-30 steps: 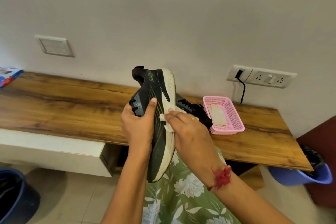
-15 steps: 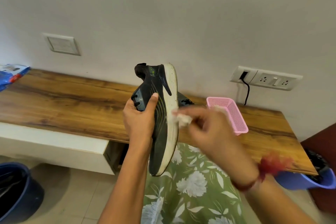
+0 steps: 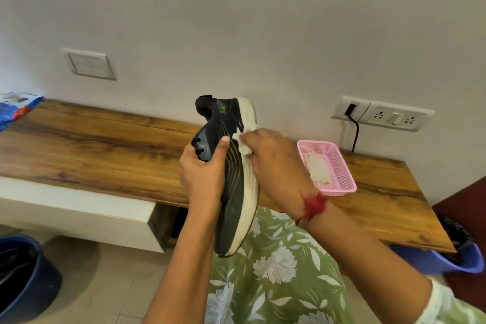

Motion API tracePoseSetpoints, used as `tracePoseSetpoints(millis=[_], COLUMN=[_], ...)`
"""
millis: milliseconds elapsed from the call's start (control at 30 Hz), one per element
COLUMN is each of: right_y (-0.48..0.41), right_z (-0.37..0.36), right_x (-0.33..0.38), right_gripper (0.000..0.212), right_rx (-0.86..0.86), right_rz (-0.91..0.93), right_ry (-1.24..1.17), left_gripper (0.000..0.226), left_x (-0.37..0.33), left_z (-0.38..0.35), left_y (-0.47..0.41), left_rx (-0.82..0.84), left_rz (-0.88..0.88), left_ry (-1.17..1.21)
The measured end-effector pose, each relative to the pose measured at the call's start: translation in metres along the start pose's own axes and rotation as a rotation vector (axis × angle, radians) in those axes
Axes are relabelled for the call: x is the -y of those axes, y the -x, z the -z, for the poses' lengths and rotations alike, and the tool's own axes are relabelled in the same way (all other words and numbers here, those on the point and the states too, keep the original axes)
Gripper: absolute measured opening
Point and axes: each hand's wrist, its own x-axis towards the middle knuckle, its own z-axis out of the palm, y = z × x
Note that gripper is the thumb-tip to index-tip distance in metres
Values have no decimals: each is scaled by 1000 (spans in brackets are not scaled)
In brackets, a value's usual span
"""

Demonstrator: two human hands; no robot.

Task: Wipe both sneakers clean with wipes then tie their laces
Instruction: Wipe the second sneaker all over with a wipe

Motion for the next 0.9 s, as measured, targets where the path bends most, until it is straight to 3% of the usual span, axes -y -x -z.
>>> tracePoseSetpoints(millis=[333,467,567,667,733,833,900], right_y=[67,92,109,110,89,44,33], right_z=[-10,-21,-30,-25,-10,1,-5], right_x=[27,32,36,29,21,4,1], right_gripper=[33,43,38,39,30,32,30], right_rx=[-100,-50,-20,26,-60,-191,-127], right_rz=[122,109,156,95,-39,-120,-63], right_ry=[112,134,124,-88,-293,-307,-248], left_gripper=[20,23,27,18,18,21,23], left_x=[5,8,9,11,11,11,9], left_z=[0,-2,-1,0,1,-1,-3], left_y=[0,0,-2,-4,-5,-5,-3], left_rx=[-49,-47,-49,-71,-75,-62,-70], left_rz=[-12,6,35,36,50,89,96], left_ry=[-19,1,7,-32,-56,-84,-100])
